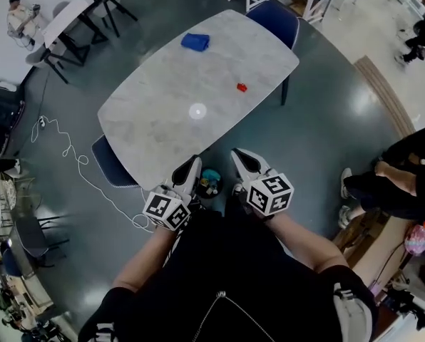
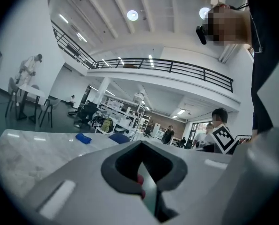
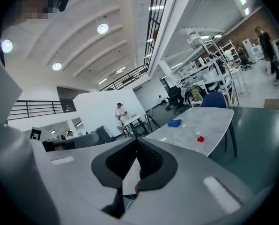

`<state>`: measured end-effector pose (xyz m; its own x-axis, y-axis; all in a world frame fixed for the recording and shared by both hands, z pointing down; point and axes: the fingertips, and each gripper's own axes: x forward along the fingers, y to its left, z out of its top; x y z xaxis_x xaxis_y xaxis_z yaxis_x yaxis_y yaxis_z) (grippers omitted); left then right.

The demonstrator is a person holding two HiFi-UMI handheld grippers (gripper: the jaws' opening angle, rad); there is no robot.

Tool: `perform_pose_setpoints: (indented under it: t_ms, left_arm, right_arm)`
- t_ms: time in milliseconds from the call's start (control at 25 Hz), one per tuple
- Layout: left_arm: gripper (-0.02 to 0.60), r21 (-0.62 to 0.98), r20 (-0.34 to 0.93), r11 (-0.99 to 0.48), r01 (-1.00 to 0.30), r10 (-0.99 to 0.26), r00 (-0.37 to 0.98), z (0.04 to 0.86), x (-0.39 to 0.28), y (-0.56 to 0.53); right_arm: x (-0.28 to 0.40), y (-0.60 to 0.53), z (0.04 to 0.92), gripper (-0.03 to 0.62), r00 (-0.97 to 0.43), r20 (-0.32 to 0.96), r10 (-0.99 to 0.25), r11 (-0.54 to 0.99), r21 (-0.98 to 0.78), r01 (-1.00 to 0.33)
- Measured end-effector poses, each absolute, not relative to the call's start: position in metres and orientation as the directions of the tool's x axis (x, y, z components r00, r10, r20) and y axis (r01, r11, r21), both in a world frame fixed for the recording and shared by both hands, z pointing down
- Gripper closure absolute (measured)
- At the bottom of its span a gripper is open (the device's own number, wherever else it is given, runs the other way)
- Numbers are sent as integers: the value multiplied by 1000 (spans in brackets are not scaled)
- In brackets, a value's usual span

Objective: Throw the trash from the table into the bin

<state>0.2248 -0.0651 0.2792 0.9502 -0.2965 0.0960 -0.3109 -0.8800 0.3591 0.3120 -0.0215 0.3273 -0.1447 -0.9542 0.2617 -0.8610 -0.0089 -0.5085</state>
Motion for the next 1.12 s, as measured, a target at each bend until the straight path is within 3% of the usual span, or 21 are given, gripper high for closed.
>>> perform_pose_setpoints:
  t_ms: [280, 680, 1120]
  left_arm:
    - [581, 389, 93, -854, -347, -338, 936, 294, 233, -91]
    - [581, 424, 169, -777, -466, -438, 883, 333, 218, -108]
    - [581, 418, 343, -620, -664, -569, 748, 391, 150, -123]
  right_arm:
    - [314, -38, 353, 566, -174, 309, -935, 1, -488, -873]
    - [440, -105, 455, 560, -94, 440, -893, -64, -331, -941]
    - [563, -235, 628, 417, -59, 649, -758, -56, -155, -986]
